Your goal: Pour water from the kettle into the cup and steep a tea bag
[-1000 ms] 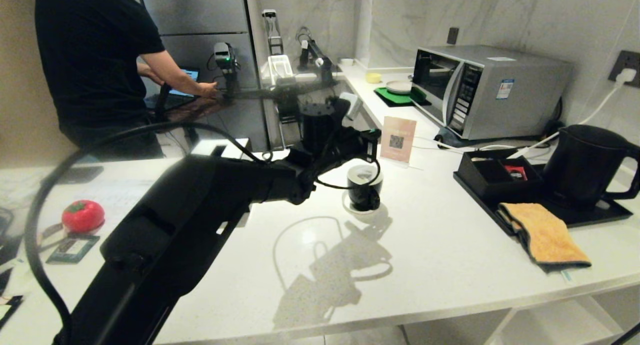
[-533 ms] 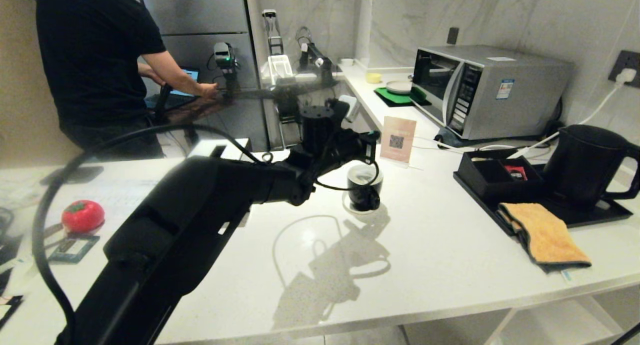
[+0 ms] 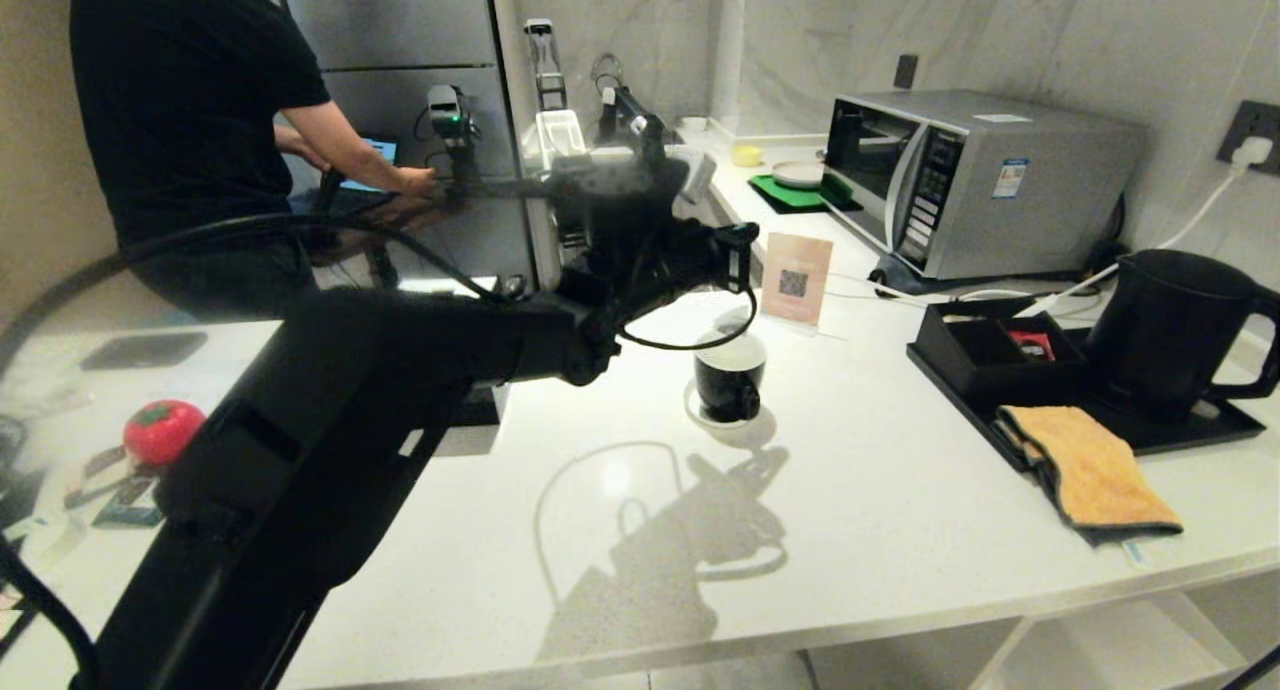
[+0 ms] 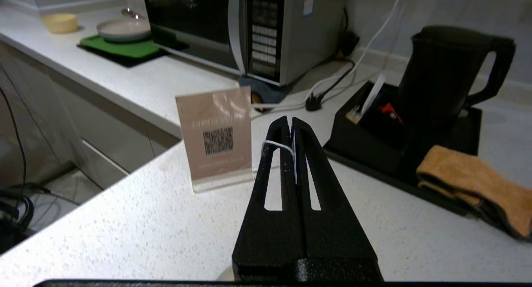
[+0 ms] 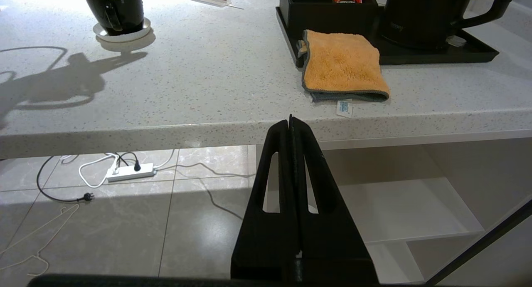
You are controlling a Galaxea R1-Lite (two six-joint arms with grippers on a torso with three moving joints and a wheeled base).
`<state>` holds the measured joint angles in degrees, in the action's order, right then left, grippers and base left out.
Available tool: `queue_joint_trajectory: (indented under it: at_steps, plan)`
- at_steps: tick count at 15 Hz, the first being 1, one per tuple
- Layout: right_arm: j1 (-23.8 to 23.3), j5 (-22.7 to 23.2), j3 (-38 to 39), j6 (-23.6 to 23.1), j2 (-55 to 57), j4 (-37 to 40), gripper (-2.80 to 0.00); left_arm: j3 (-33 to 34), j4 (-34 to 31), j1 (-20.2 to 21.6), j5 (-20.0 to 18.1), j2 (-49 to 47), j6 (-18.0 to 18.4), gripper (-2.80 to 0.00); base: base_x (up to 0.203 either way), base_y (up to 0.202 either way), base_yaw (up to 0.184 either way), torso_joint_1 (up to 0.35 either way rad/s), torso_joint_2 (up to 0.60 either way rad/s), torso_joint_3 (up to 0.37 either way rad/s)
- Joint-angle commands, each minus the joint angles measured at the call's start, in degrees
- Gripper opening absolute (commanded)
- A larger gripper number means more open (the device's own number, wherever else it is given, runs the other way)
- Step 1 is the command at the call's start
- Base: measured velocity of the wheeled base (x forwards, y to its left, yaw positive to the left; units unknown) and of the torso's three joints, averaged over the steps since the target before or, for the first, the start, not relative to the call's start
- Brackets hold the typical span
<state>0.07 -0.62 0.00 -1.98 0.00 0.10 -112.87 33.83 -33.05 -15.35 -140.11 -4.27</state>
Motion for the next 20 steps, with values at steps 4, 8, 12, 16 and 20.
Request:
queue_joint_trajectory:
  at_steps: [4,8,12,16,20]
  plan:
    - [0.0,0.0,0.0,0.0,0.1,0.0,-2.8,0.1,0.2,0.4,-0.2,3.4,0.0,-2.8,0.0,0.0,0.0,0.0,0.0,0.0]
    - [0.0,0.0,0.0,0.0,0.1,0.0,-2.8,0.5,0.4,0.4,-0.2,3.5,0.0,-2.8,0.0,0.0,0.0,0.0,0.0,0.0]
    - [0.0,0.0,0.0,0.0,0.1,0.0,-2.8,0.7,0.1,0.9,-0.1,2.9,0.0,-2.8,0.0,0.0,0.0,0.0,0.0,0.0]
    - [0.0,0.0,0.0,0.0,0.1,0.0,-2.8,1.7,-0.1,1.2,-0.2,2.1,0.0,-2.8,0.0,0.0,0.0,0.0,0.0,0.0]
    - [0.0,0.0,0.0,0.0,0.1,0.0,-2.8,2.3,-0.1,1.1,-0.2,1.5,0.0,-2.8,0.0,0.0,0.0,0.0,0.0,0.0]
